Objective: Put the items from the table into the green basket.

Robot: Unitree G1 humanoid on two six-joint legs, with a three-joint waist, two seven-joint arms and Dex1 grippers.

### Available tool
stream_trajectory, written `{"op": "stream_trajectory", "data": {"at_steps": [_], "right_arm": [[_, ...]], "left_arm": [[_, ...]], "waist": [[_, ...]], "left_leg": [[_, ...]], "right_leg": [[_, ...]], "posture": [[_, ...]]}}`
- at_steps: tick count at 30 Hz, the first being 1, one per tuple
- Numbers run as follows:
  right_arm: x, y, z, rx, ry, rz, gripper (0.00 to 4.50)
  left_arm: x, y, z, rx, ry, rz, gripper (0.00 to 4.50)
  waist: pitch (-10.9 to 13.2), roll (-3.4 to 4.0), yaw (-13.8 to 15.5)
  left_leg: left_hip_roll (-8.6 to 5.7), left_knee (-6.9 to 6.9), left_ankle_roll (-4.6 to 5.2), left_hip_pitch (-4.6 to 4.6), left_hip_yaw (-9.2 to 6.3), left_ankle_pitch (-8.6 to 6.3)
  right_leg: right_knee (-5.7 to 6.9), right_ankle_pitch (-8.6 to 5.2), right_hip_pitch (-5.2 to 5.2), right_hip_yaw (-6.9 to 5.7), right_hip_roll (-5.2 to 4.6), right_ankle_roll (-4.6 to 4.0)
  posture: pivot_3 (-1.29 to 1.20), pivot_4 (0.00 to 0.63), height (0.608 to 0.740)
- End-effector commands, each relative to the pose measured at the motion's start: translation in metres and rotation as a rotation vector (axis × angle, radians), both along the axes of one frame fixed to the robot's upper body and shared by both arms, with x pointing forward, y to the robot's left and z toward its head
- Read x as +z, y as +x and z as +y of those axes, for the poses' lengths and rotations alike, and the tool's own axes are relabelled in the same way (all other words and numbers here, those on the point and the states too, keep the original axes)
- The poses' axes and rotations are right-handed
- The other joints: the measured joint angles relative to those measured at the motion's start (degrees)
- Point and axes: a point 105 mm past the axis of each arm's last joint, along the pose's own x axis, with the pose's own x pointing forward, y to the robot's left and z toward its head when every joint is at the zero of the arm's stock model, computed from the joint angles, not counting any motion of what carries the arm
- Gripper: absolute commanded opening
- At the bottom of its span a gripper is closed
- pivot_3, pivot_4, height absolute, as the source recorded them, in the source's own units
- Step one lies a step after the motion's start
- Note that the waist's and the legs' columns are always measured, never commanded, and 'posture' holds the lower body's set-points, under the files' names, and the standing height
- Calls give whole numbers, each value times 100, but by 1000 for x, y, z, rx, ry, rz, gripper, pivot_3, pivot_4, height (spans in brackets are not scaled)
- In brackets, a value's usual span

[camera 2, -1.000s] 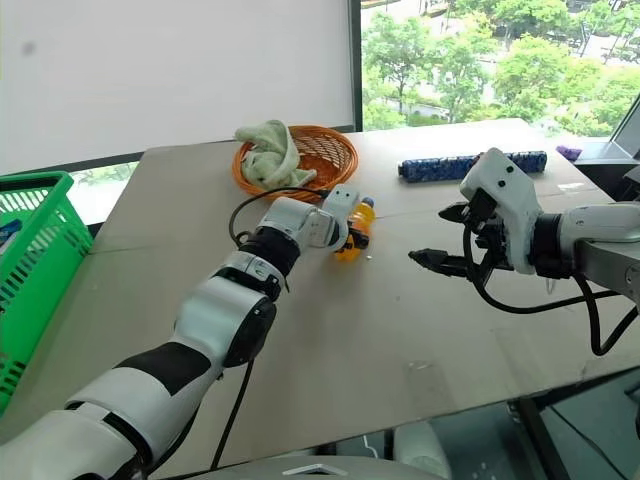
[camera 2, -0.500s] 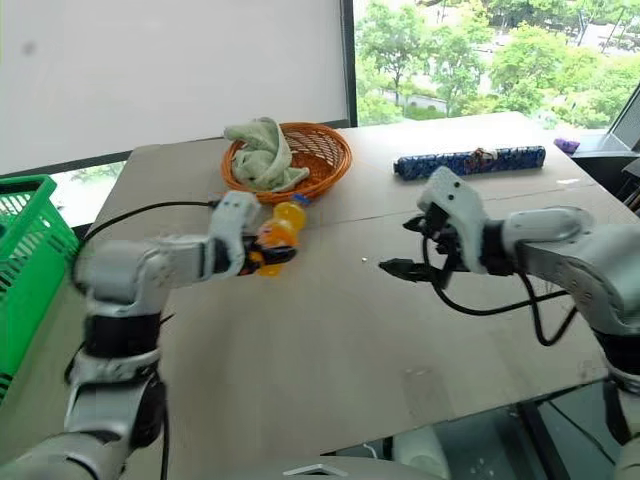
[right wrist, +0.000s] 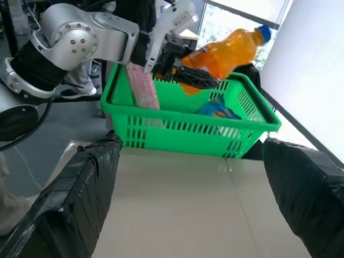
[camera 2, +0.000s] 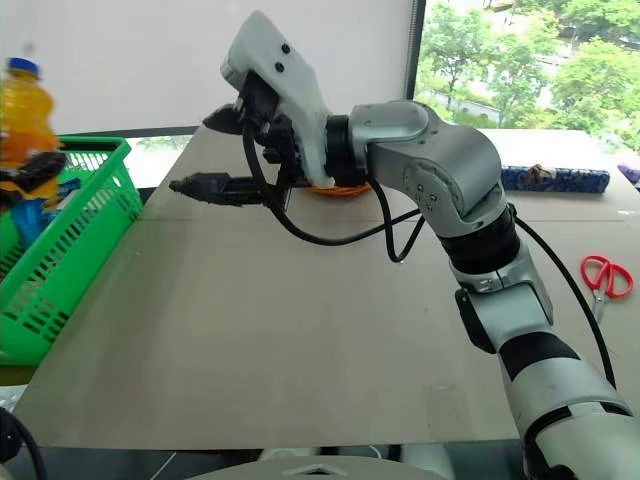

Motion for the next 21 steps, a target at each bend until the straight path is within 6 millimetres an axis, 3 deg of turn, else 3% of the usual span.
{"op": "stream_trajectory", "data": {"at_steps": [1, 4, 9, 10, 12, 13, 18, 21], "right_arm": [[16, -4, 6, -2, -14, -63, 4500], [15, 0, 6, -29, -31, -62, 4500], [12, 0, 3, -43, -40, -51, 4500], [12, -1, 2, -45, -44, -50, 4500], [11, -1, 0, -52, -51, -46, 4500], [10, -2, -1, -55, -55, -44, 4500], [8, 1, -6, -84, -68, -38, 4500], [7, 5, -12, -122, -59, -41, 4500]], "left_arm": [[7, 6, 33, 47, 145, 54, 3160], [-4, 11, 61, 111, 244, 140, 3160], [-19, 11, 87, 215, 399, 260, 3160], [-23, 12, 88, 216, 383, 268, 3160], [-30, 15, 87, 200, 374, 294, 4179], [-29, 17, 86, 197, 378, 281, 4341], [-11, 28, 78, 194, 409, 182, 4437], [11, 47, 50, 88, 327, -19, 4437]], "waist": [[-8, -17, 95], [-32, -56, 166], [-52, -96, 138], [-53, -99, 129], [-57, -105, 114], [-60, -110, 82], [-68, -120, 0], [-69, -122, -47]], "left_leg": [[0, 0, -4, -19, -2, 0], [2, 9, -19, -104, -4, 10], [5, 15, -18, -128, 1, 9], [5, 17, -17, -128, 4, 9], [5, 20, -16, -129, 6, 9], [6, 21, -15, -129, 3, 9], [13, 26, -15, -127, -8, 11], [14, 27, -4, -120, 4, 18]], "right_leg": [[3, -2, -23, -4, 0, -5], [18, 17, -109, -12, 9, -5], [19, 19, -119, -34, 19, -3], [19, 20, -119, -33, 24, -2], [21, 20, -119, -33, 22, -2], [22, 20, -119, -35, 22, -2], [33, 20, -117, -45, 12, -5], [36, 22, -115, -32, 10, -6]], "posture": [[312, 0, 740], [268, 0, 740], [240, 0, 740], [236, 0, 740], [221, 0, 740], [219, 0, 740], [216, 0, 740], [221, 0, 740]]}}
